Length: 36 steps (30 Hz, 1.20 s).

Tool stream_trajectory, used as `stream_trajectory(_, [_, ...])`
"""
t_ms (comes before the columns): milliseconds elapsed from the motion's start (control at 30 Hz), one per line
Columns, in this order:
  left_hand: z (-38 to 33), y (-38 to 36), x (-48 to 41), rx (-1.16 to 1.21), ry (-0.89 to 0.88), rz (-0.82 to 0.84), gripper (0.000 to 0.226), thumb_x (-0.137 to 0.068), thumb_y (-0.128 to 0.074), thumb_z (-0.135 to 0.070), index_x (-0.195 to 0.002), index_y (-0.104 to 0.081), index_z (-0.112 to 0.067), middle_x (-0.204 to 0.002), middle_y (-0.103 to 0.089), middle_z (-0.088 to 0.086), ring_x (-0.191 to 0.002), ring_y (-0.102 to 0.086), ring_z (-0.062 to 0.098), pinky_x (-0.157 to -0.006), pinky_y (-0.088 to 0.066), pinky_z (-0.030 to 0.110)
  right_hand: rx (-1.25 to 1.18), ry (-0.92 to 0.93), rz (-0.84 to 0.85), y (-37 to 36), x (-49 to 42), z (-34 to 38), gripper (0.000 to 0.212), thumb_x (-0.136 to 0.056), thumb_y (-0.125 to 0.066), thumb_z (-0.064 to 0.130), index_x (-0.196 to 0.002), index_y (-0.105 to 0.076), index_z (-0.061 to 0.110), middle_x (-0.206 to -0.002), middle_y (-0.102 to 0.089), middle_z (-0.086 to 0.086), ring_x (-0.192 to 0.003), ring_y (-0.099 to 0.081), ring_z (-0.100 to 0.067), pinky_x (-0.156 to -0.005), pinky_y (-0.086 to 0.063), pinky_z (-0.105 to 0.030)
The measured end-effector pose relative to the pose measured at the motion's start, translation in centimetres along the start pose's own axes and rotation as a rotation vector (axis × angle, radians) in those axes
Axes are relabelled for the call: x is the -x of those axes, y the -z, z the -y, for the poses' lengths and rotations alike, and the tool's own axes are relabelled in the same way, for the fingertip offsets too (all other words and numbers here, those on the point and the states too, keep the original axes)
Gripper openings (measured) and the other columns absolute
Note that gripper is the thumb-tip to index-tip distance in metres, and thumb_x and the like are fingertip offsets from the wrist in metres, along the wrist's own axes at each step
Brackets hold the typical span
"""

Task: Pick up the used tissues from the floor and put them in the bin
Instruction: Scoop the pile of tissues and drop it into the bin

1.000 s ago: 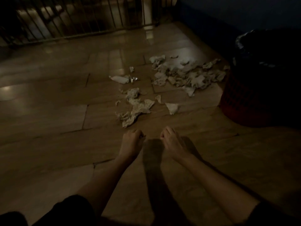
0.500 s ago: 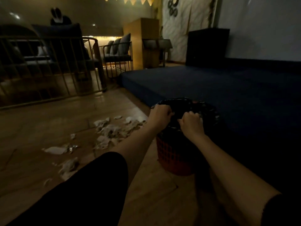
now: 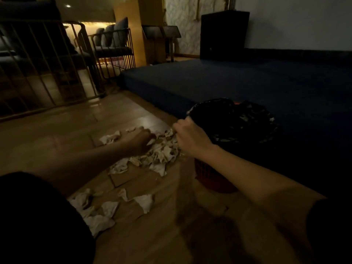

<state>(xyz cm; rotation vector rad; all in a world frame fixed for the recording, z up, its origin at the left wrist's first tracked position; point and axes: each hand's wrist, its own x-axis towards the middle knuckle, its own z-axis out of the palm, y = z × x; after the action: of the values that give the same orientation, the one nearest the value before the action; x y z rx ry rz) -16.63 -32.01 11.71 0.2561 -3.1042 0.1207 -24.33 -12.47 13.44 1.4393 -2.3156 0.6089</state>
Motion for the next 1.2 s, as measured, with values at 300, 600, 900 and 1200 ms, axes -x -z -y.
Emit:
stream_trajectory(300, [10.0, -17.7, 9.0, 0.264, -0.142, 0.433, 0.061, -0.09, -0.055, -0.03, -0.143, -0.028, -0.016, -0.154, -0.023, 0.008, -0.142, -0.024, 0.023, -0.114, -0.023, 0.033, -0.166, -0.21, 0.529, -22.1, 5.9, 7.7, 0.044, -0.091, -0.047, 0.004, -0.134, -0.039, -0.001, -0.145, -0.037, -0.018, -0.138, -0.031, -0.026, -0.116, -0.007, -0.036])
stream_trajectory(600, [12.4, -23.2, 9.3, 0.618, -0.208, 0.078, 0.016, -0.078, -0.057, -0.01, -0.093, -0.064, -0.008, -0.1, -0.066, 0.009, -0.092, -0.061, 0.026, -0.079, -0.051, 0.044, -0.058, -0.463, 0.524, -27.4, 7.7, 10.0, 0.02, -0.089, -0.05, 0.013, -0.083, -0.067, 0.005, -0.083, -0.072, -0.016, -0.089, -0.06, -0.031, -0.08, -0.049, -0.04])
stream_trajectory(900, [24.1, -20.6, 11.0, 0.586, 0.058, -0.051, 0.024, -0.077, -0.073, -0.021, -0.099, -0.068, -0.013, -0.089, -0.068, 0.004, -0.078, -0.065, 0.02, -0.059, -0.041, 0.021, -0.374, -0.471, 0.379, -27.8, -2.5, 18.3, 0.015, -0.087, -0.057, 0.004, -0.091, -0.069, -0.005, -0.099, -0.066, -0.019, -0.094, -0.059, -0.028, -0.073, -0.038, -0.023])
stream_trajectory(1200, [23.9, -22.9, 19.4, 0.568, 0.087, 0.23, 0.061, -0.077, -0.054, -0.047, -0.133, -0.047, -0.025, -0.145, -0.038, 0.005, -0.13, -0.04, 0.022, -0.101, -0.04, 0.033, -0.301, -0.02, 0.629, -30.2, 7.7, 23.2, 0.054, -0.08, -0.046, 0.047, -0.126, -0.049, 0.02, -0.134, -0.051, -0.005, -0.122, -0.044, -0.028, -0.095, -0.045, -0.044])
